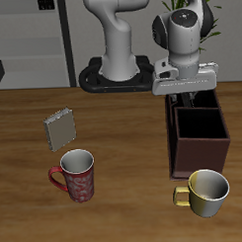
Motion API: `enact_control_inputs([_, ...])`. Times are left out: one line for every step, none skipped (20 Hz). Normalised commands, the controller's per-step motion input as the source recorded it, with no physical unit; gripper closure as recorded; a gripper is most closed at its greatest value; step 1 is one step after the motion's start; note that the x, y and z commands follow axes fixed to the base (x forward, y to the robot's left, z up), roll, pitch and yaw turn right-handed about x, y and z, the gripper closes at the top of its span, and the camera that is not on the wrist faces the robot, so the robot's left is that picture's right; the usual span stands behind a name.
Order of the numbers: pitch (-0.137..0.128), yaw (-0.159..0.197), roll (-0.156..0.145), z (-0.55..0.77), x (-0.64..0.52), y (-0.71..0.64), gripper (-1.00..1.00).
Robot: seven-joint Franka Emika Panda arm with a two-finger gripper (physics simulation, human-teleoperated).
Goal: Place the black book into the left desk caddy's front compartment
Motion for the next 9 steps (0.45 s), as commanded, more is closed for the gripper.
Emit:
enact_control_inputs([-0.004, 0.006, 0.007, 0.00, -0.01, 0.00, -1.00])
enact_control_inputs([0.004, -0.001, -0.003, -0.01, -0.03, -0.05, -1.00])
enact_control_inputs([0.013, -0.011, 0.007, 0.01, -0.01, -0.04, -1.00])
enact_control_inputs([0.000, 0.000, 0.000, 0.00, 0.00, 0.06, -1.00])
enact_control_inputs([0.018, -0.028, 0.006, -0.01, -0.05, -0.04, -1.00])
enact_control_inputs([-0.002, -0.030, 0.006, 0.06, -0.04, -0.11, -1.00])
enact_control_inputs([-0.019, 0.020, -0.006, 0.05, -0.02, -0.07, -1.00])
enact_control_inputs([-0.004, 0.003, 0.004, 0.04, -0.02, 0.02, -1.00])
enact_control_inputs([-0.004, -0.036, -0.043, 0.15, 0.01, -0.27, -1.00])
